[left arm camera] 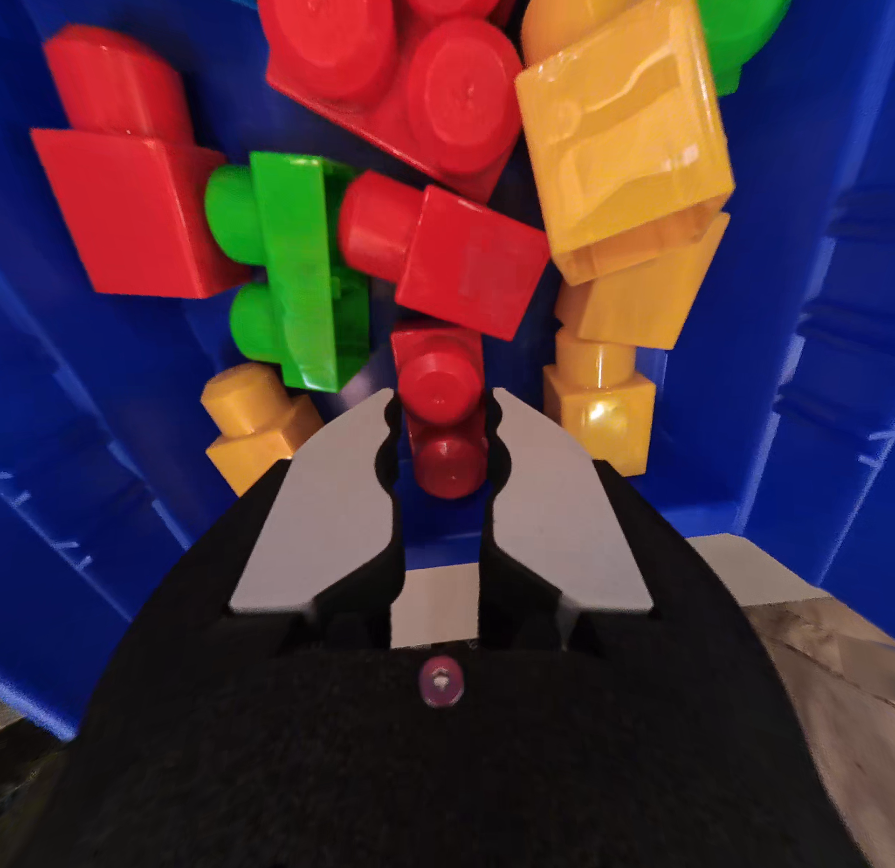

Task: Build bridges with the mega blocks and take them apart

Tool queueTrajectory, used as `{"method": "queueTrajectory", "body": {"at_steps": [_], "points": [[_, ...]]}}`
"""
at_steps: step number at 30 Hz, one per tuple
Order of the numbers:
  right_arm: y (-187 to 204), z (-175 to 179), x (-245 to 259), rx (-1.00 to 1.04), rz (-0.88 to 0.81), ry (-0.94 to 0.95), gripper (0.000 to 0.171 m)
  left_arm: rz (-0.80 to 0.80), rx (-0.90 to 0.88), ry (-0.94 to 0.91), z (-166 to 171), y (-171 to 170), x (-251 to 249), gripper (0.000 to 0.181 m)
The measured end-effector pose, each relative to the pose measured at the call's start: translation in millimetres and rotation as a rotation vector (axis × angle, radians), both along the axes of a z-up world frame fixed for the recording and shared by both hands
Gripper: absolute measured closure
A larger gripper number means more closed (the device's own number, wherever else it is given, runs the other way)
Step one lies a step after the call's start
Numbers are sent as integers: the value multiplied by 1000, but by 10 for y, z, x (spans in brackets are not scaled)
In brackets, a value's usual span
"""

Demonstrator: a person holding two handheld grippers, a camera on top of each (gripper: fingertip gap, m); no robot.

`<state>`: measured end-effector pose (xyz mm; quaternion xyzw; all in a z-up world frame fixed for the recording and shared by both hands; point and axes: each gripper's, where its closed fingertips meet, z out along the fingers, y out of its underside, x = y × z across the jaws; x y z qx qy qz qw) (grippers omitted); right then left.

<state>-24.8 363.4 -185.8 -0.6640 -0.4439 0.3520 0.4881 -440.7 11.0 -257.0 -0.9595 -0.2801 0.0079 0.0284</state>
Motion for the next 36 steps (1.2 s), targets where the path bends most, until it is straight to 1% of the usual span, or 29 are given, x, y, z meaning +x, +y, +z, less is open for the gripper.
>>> {"method": "queueTrajectory", "body": {"at_steps": [6,8,10,12,13,16,18,19,23,26,29,31,34,36], "points": [[17,-1,29,-11,-5,7,114,-21,14,32,6,13,-5,149],[15,10,26,-12,-4,8,115,-36,32,82,37,19,-53,149],[9,33,22,-3,-5,9,115,-51,74,156,135,55,-102,149],[1,57,18,8,-6,9,115,-83,161,225,320,142,-99,149],[-3,67,17,12,-6,8,115,-72,202,260,427,167,-93,150],[-12,96,8,27,-8,5,115,-75,331,319,740,245,49,149],[-16,123,2,36,-9,6,115,-92,423,394,969,287,149,149],[-19,137,0,42,-10,6,115,-115,484,431,1088,319,231,149],[-36,230,-25,82,-8,7,116,-103,742,553,1488,354,593,150],[-58,305,-75,106,7,14,117,-67,934,617,1658,339,904,150],[-106,364,-145,99,32,33,117,-73,1091,624,1620,367,1267,149],[-155,367,-197,98,50,37,117,-46,1109,657,1492,339,1401,149],[-232,324,-254,124,64,17,117,11,1191,626,1336,328,1611,150],[-293,282,-277,135,73,3,117,12,1184,620,1215,315,1702,150]]}}
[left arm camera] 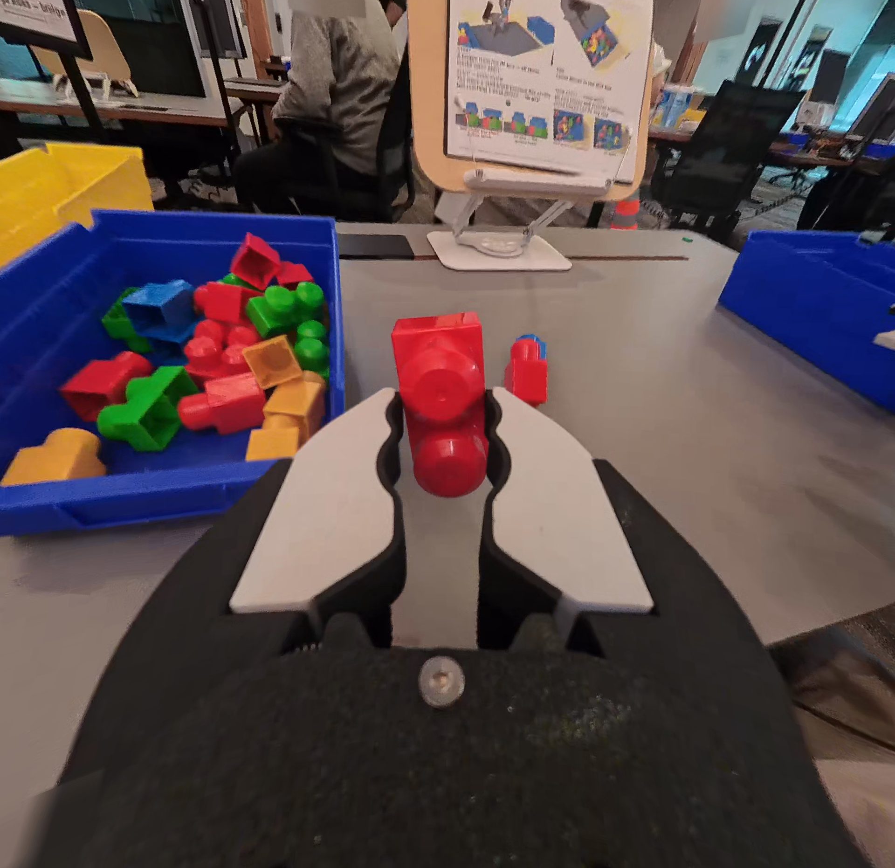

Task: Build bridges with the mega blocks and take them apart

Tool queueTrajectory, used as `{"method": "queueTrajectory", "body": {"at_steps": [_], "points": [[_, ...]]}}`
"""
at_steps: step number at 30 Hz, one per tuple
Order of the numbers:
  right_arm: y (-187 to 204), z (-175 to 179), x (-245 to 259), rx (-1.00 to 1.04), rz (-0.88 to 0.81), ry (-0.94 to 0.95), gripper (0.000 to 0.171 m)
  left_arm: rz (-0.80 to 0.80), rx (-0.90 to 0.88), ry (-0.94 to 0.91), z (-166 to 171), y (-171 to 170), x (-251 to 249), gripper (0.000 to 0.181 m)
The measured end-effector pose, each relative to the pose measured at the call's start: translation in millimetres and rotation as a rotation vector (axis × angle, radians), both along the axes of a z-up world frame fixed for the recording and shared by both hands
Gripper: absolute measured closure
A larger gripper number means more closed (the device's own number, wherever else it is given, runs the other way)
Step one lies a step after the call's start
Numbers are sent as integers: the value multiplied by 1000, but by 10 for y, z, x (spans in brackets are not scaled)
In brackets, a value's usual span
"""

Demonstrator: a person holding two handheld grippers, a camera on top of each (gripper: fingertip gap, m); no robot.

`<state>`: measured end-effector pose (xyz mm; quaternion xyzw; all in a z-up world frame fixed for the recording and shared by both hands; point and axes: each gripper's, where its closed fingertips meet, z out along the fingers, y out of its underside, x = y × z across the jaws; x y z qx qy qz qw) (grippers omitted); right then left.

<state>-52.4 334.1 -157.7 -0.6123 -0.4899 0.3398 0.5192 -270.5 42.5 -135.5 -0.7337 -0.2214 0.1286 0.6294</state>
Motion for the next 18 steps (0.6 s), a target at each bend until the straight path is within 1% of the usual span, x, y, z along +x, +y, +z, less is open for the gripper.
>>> {"method": "queueTrajectory", "body": {"at_steps": [3,8,13,18], "points": [[-92,-43,-8,16,8,-12,117,-33,-22,-12,-139,11,106,150],[-178,-96,54,64,-5,-28,117,-68,-47,-2,-269,31,202,150],[-166,-153,186,59,-36,-19,117,-97,-48,0,-279,69,273,150],[-90,-126,248,59,-52,-14,117,-113,-64,2,-299,125,329,150]]}}
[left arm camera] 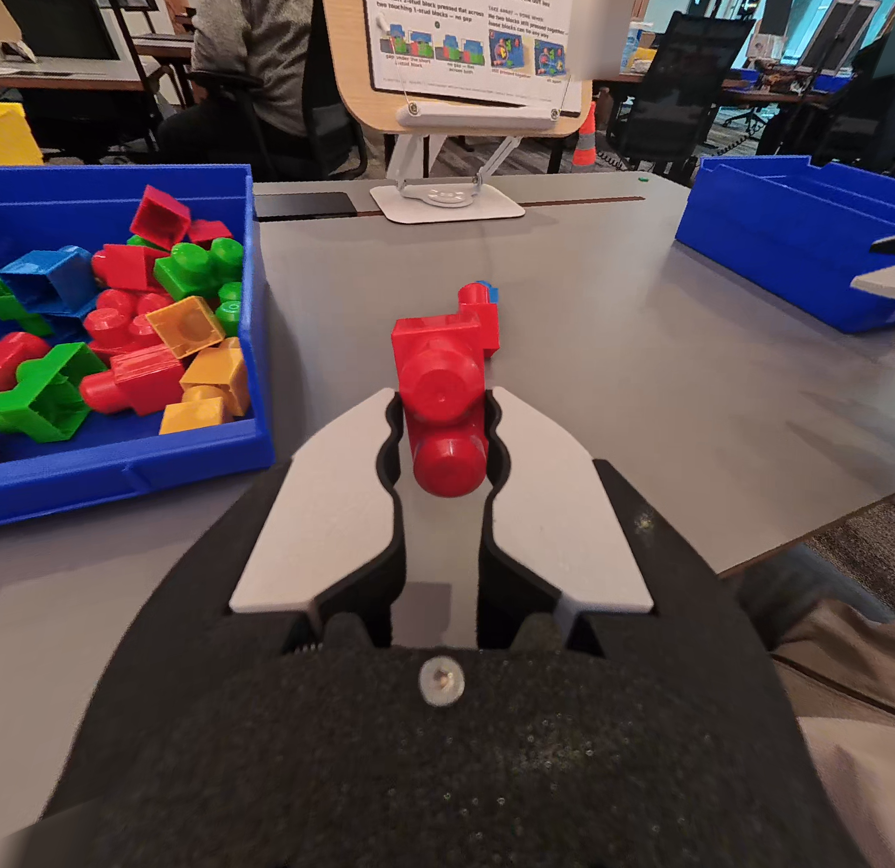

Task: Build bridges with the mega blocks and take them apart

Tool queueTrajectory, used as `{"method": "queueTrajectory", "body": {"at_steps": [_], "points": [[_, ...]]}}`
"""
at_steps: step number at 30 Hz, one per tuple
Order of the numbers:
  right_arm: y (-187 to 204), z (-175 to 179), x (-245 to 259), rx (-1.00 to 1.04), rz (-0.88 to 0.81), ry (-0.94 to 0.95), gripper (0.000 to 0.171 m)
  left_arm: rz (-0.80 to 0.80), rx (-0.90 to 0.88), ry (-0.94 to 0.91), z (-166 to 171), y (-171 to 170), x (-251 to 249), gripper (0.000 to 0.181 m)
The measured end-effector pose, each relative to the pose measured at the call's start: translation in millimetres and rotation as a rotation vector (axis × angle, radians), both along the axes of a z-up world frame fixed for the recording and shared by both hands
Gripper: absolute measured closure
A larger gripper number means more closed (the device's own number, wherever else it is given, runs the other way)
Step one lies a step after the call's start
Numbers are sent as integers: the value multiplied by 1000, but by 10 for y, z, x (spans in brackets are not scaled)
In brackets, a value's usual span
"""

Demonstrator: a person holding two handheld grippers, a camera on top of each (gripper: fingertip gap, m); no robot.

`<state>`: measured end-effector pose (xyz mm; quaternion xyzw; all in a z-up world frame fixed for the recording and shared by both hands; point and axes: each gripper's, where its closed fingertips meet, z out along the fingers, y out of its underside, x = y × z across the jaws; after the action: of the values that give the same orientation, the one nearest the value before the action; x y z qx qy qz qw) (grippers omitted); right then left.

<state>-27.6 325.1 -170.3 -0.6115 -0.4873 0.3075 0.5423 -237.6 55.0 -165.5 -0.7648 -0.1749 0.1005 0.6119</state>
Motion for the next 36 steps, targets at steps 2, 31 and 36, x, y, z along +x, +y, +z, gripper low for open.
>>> {"method": "queueTrajectory", "body": {"at_steps": [2,31,36], "points": [[21,1,11,-7,-2,2,117,-21,-15,4,2,60,35,150],[175,127,188,-21,-26,34,118,-1117,-1167,407,-837,2964,841,149],[174,131,195,-16,-28,30,118,-1113,-1193,388,-894,2988,803,149]]}}
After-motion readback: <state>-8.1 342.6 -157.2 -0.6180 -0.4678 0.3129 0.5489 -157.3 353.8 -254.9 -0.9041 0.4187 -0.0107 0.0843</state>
